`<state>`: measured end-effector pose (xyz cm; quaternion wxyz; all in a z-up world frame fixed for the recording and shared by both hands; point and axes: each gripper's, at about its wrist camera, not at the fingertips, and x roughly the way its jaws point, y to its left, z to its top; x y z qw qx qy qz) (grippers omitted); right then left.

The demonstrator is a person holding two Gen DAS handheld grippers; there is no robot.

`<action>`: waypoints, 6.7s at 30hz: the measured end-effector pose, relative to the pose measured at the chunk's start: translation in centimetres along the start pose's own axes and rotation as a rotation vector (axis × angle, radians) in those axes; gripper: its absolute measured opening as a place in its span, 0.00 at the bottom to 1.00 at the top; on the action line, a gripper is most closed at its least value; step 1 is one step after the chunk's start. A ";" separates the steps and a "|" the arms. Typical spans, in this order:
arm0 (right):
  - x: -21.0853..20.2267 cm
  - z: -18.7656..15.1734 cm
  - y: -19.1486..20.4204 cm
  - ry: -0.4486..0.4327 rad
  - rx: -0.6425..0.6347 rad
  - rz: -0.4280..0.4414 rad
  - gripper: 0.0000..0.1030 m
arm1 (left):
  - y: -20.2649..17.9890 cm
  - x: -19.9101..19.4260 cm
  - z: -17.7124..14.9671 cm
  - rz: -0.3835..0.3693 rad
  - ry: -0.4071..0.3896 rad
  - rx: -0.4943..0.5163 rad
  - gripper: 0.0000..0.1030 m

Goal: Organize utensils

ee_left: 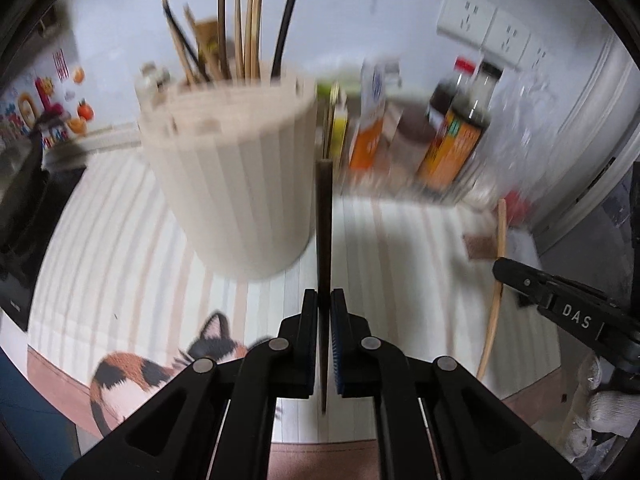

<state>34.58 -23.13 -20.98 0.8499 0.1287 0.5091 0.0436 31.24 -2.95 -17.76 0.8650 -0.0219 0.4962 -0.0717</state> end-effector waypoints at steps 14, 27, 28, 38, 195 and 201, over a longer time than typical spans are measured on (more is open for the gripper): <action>-9.0 10.5 3.7 -0.278 -0.034 0.080 0.07 | -1.7 -9.9 10.9 -0.106 -0.287 0.011 0.03; -11.5 20.8 10.7 -0.480 -0.032 0.183 0.07 | 4.3 -14.1 20.0 -0.046 -0.401 -0.079 0.03; -11.0 21.3 11.5 -0.486 -0.036 0.191 0.07 | 4.6 -14.0 20.3 -0.041 -0.400 -0.086 0.03; -4.0 23.1 16.8 -0.510 -0.054 0.214 0.07 | 8.0 -9.1 22.1 0.002 -0.321 -0.145 0.03; -37.6 -16.9 12.1 -0.555 -0.289 -0.129 1.00 | 1.7 -33.6 -12.7 0.328 -0.466 -0.131 1.00; -37.7 -16.8 12.2 -0.557 -0.292 -0.133 1.00 | 1.9 -33.5 -12.7 0.320 -0.463 -0.130 1.00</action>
